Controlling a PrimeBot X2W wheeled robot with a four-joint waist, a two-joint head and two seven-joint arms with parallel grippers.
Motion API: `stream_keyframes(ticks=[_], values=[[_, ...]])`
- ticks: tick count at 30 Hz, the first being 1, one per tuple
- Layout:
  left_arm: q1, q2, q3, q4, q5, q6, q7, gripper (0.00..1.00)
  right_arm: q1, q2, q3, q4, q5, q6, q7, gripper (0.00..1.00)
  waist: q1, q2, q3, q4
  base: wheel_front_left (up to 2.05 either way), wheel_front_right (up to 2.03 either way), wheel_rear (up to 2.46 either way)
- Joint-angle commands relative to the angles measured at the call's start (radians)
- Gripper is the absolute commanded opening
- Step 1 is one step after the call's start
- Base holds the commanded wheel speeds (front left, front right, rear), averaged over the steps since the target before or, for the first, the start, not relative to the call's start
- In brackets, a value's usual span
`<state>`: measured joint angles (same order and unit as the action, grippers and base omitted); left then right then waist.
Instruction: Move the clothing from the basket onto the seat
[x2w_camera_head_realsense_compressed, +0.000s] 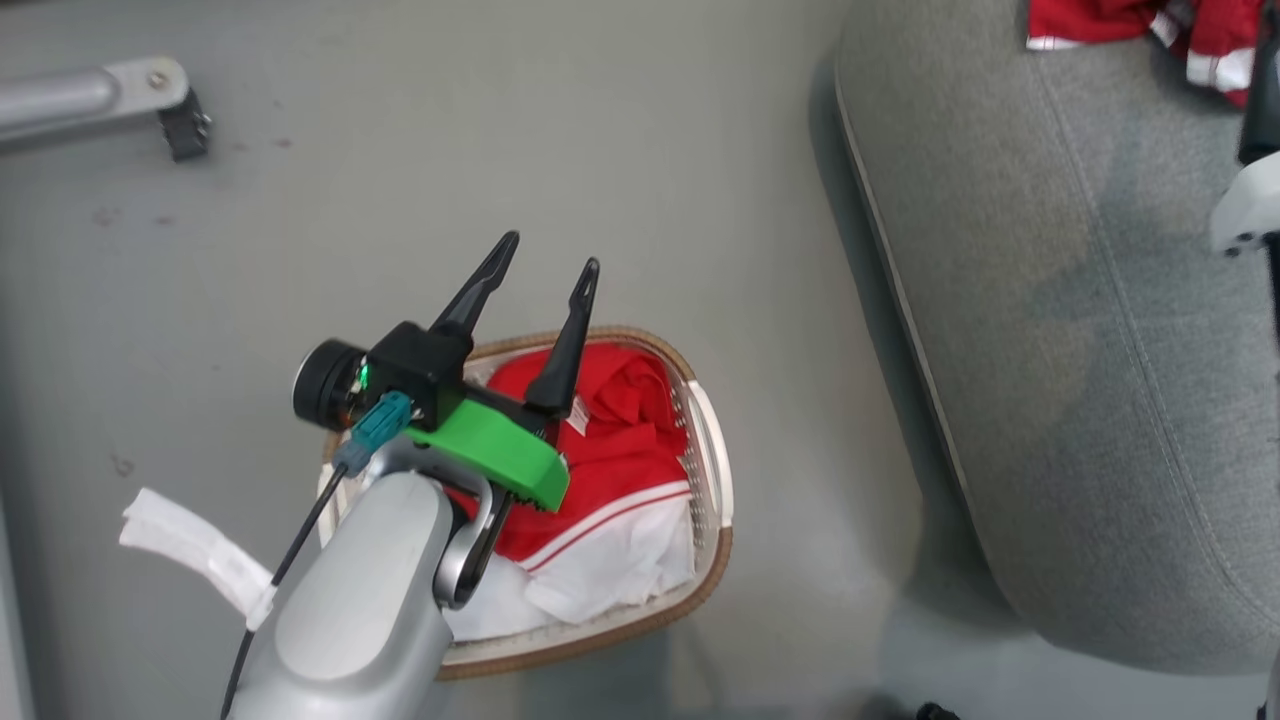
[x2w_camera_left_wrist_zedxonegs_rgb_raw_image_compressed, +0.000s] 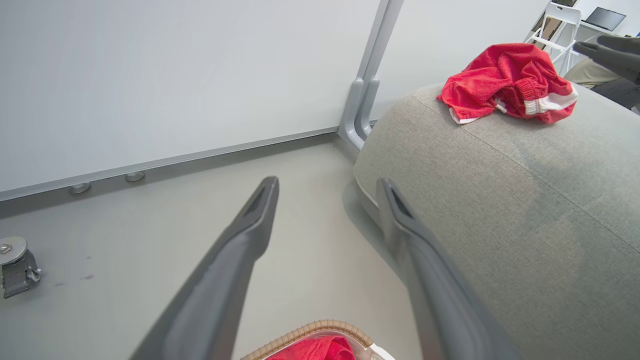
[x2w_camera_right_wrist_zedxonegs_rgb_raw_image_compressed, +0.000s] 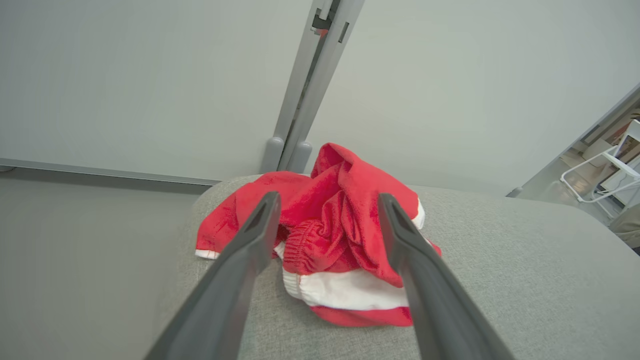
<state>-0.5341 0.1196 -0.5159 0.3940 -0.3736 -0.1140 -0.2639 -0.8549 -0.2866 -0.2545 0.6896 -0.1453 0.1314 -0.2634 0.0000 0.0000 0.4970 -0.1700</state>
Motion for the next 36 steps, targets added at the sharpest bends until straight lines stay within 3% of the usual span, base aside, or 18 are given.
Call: stream_keyframes(ticks=[1,9,17,27,36], values=[[0.034,-0.005,0.021,0.002,-0.005,-0.002,-0.001,1.00,0.034,0.008,0.017,-0.009,0.016,-0.001,-0.002,1.00,0.0000,0.0000,-0.109,0.060,0.00,0.00,0.00],[0.158,-0.029,0.168,0.006,0.004,-0.004,-0.001,1.00,0.155,0.105,0.109,-0.078,0.094,-0.001,-0.002,1.00,0.0000,0.0000,-0.242,0.132,0.00,0.00,0.00],[0.273,-0.056,0.300,-0.016,0.027,0.006,-0.001,1.00,0.341,0.197,0.136,-0.173,0.150,-0.001,-0.002,1.00,0.0000,0.0000,-0.317,0.193,0.00,0.00,0.00],[0.422,-0.065,0.415,-0.018,0.053,0.001,-0.001,1.00,0.549,0.235,0.215,-0.252,0.241,-0.001,-0.002,1.00,0.0000,0.0000,-0.416,0.207,0.00,0.00,0.00],[0.480,-0.069,0.398,-0.017,0.035,-0.009,-0.001,1.00,0.677,0.234,0.258,-0.308,0.270,-0.001,-0.002,1.00,0.0000,0.0000,-0.459,0.220,0.00,0.00,0.00]])
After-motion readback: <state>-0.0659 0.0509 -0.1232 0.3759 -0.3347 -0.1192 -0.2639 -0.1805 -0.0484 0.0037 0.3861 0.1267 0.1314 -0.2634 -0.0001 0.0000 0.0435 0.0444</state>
